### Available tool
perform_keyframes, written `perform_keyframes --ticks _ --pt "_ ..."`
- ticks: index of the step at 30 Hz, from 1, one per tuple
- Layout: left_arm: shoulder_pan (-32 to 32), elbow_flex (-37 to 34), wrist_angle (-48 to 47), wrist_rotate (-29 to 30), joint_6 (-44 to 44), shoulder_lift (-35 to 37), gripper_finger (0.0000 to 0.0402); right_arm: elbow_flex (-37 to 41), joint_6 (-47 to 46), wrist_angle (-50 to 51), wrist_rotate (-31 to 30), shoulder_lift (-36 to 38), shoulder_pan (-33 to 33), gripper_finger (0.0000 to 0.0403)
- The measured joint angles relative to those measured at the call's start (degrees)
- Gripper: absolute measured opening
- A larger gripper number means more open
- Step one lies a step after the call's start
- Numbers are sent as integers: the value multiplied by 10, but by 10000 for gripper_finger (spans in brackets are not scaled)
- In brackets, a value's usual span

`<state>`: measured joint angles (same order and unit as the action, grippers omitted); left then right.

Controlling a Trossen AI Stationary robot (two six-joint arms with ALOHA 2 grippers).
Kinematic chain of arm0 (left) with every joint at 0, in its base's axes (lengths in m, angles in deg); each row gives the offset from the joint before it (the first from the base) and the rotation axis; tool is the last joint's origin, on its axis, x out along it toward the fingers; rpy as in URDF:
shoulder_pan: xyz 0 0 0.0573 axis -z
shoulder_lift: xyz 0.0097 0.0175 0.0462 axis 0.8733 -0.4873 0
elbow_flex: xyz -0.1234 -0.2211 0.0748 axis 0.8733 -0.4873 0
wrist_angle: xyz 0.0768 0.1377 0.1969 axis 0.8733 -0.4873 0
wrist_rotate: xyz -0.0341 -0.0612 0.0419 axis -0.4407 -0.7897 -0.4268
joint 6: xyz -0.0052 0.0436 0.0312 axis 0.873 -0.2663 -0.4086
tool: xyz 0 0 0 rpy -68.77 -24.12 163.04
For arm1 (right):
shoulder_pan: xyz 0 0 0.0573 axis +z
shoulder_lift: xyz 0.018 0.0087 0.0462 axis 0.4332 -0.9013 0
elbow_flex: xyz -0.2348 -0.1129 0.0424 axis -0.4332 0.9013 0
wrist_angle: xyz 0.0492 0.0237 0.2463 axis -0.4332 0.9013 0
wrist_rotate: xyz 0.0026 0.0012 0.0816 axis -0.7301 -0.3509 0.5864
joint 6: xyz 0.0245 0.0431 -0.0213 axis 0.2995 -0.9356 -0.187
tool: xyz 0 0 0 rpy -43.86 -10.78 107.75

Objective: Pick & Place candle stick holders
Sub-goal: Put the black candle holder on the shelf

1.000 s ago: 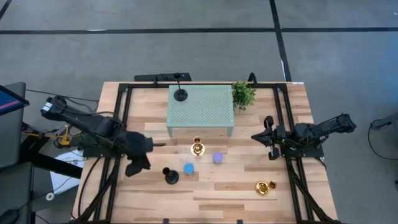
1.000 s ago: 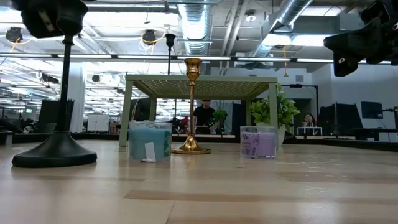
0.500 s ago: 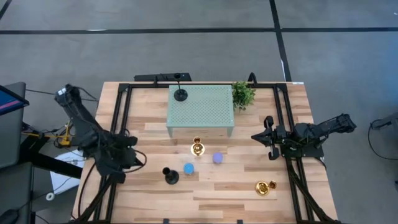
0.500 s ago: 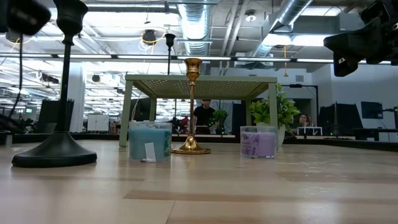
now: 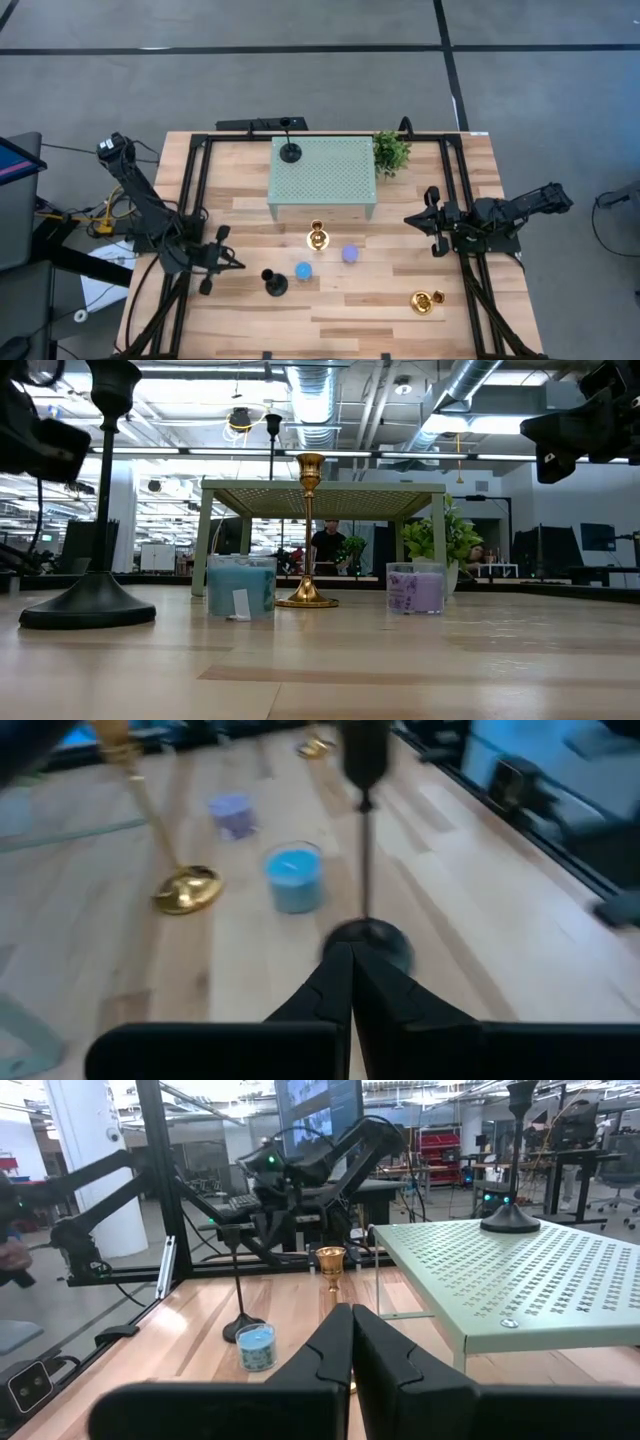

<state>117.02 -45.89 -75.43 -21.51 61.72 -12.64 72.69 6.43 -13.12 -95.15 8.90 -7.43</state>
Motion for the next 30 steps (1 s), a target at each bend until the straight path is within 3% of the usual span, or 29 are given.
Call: perform_keyframes --ticks 6,11,18,23,30 --pt "-18 -75 159 8 -1 -14 7 0 0 0 0 0 0 0" --pt "-31 -78 187 -9 -1 -40 11 0 0 0 1 0 0 0" --pt "-67 -78 257 -13 27 -91 74 0 0 0 3 0 0 0" --pt "-94 -78 299 -75 27 -134 127 0 0 0 3 0 0 0" --pt "-106 -78 410 -119 -41 -205 150 0 0 0 4 0 0 0"
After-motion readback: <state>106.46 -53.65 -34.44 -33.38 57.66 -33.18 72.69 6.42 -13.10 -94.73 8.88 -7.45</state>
